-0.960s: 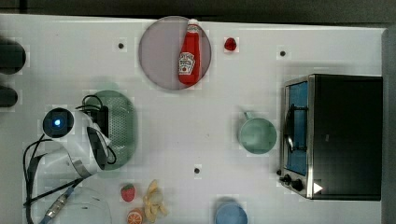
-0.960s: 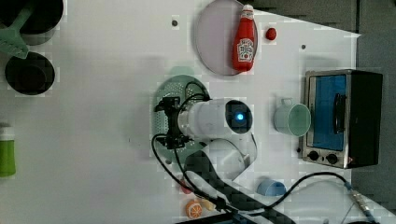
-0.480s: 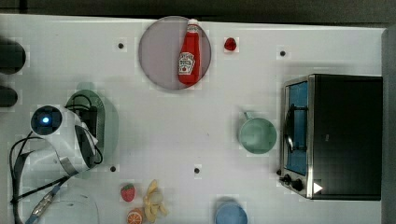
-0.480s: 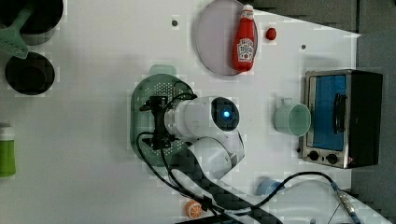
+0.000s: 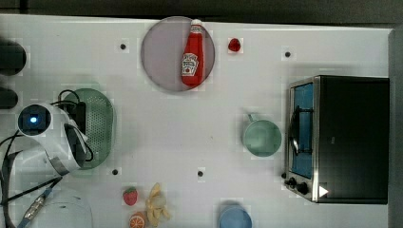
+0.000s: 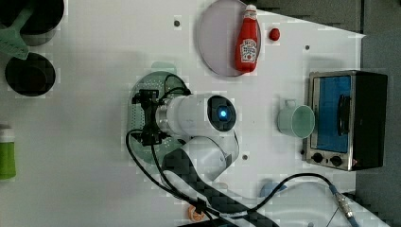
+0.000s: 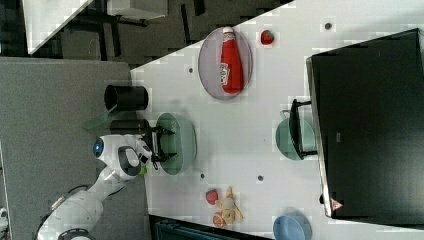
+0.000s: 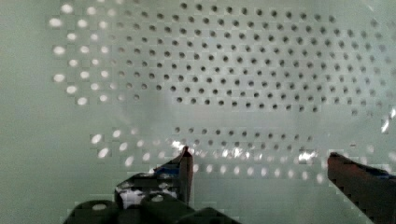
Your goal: Drag strainer right to left.
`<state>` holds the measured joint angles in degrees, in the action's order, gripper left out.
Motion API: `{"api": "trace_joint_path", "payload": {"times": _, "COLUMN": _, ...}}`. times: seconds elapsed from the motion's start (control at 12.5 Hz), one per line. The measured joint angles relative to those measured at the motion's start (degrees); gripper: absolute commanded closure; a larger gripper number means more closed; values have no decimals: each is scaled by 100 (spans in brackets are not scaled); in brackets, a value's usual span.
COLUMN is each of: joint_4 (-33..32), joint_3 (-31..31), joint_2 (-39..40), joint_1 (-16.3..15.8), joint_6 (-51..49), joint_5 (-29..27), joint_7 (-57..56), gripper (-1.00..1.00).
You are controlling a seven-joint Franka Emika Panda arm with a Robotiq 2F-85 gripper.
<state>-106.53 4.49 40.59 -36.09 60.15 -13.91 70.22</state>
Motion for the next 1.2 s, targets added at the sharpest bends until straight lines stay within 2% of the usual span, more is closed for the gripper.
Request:
{"api": "trace_joint_path", "payload": {"times": 0.24, "joint_4": -196, "joint_3": 8, "joint_2": -76, "joint_1": -50, "joint_6": -280, "joint_5": -23, "joint_7": -224, "gripper": -100}}
{"api": "trace_joint_path", "payload": {"times": 0.56, "joint_4": -297, "joint_3": -412, "joint_2": -778, "joint_1": -227, "joint_6": -1830, "joint_5": -33, "joint_7": -1374, "gripper": -100}}
{"api": "trace_joint_path", "payload": {"times": 0.72, "joint_4": -302, "joint_3": -968, "joint_2": -1618, "joint_1": -422, "joint_6": -2202, "joint_5": 126, "joint_7": -1961, "gripper": -100}}
{"api": "trace_joint_path", "payload": {"times": 0.88, "joint_4": -106, "joint_3": -1572, "joint_2": -2631, "joint_1": -464, "joint_6": -2630, "joint_5": 160, "joint_7": -2719, "gripper": -100}}
{"api": "trace_joint_path", "payload": {"times": 1.04, "joint_4": 168, "joint_3": -2258, "joint_2": -3574, "joint_1": -369, "joint_6": -3266, "joint_5": 404, "joint_7": -3564, "gripper": -100}}
{"api": "trace_joint_path", "payload": {"times": 1.2, "joint_4": 252, "joint_3": -2982, "joint_2": -4486, "joint_1": -182, "joint_6": -3844, "joint_5": 1154, "joint_7": -4657, "gripper": -100}}
